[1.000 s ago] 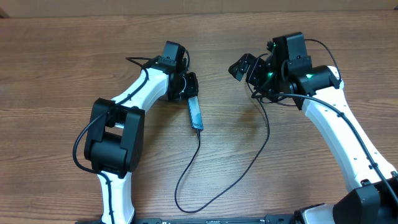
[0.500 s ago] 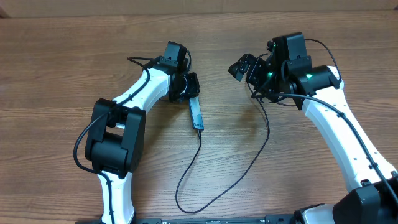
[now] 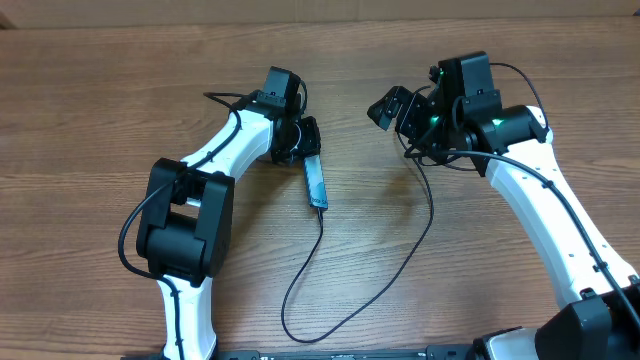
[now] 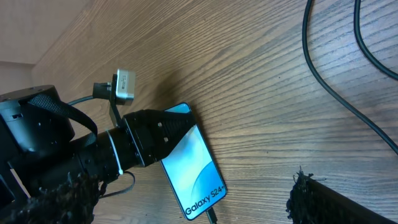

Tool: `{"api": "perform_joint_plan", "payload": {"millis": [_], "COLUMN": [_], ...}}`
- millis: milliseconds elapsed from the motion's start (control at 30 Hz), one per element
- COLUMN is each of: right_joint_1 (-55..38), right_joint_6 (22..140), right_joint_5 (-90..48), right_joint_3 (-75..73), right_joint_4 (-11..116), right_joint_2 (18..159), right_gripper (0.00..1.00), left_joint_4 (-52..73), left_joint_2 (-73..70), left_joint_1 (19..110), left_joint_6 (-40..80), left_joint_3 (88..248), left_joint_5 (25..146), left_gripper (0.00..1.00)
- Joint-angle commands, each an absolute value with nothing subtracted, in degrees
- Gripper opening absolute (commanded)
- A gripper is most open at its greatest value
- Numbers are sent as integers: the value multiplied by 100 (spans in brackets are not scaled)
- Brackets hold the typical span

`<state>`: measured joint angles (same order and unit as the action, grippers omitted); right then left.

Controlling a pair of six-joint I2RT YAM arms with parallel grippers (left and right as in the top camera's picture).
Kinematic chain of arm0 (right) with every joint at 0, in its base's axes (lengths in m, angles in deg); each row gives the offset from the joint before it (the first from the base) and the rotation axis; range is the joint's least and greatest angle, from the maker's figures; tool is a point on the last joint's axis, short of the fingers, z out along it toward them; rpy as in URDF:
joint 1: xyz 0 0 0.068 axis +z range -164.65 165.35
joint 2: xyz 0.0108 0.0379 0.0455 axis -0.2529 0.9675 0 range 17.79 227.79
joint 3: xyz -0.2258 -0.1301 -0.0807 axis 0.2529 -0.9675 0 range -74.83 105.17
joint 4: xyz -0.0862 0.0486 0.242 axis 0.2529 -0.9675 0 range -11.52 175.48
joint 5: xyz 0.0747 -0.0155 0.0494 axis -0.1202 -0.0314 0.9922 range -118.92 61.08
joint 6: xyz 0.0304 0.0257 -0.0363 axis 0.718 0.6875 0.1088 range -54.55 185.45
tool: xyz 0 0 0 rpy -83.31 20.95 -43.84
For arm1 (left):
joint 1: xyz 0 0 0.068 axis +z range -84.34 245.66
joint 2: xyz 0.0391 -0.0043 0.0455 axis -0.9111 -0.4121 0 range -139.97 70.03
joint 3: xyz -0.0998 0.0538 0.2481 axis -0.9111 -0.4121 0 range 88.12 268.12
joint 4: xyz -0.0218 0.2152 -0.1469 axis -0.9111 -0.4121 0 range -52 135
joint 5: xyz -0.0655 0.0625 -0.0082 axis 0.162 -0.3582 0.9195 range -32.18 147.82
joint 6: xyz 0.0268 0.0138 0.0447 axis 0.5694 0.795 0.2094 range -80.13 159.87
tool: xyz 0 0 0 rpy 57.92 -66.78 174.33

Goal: Plug charger to phone and switch on socket
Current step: 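Lower the phone with the left gripper and lay it flat on the table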

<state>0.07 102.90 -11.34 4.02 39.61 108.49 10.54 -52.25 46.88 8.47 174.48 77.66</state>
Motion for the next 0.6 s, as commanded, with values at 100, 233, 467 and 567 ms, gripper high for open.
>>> {"api": "perform_joint_plan", "payload": {"millis": [100,233,467,567], "right_joint_1": [18,18,18,18], "right_joint_6": [10244,10244,10244,10246], "right_joint_5": [-1199,-1199,-1199,-1199], "right_joint_3": [415,415,415,415], "right_joint_4": [3992,3992,3992,3992], "right_joint_2": [10696,10696,10696,10696], "right_gripper": [100,100,100,100], "left_joint_4": [1076,1076,1076,1076], "left_joint_2": [-5255,-5255,-5255,-5255], "left_joint_1": [4640,4640,4640,4640], "left_joint_6": [827,827,827,827], "left_joint_3": [17435,17435,17435,17435], "left_joint_5": [7733,7733,7733,7733], "left_gripper": [19,20,20,20]}}
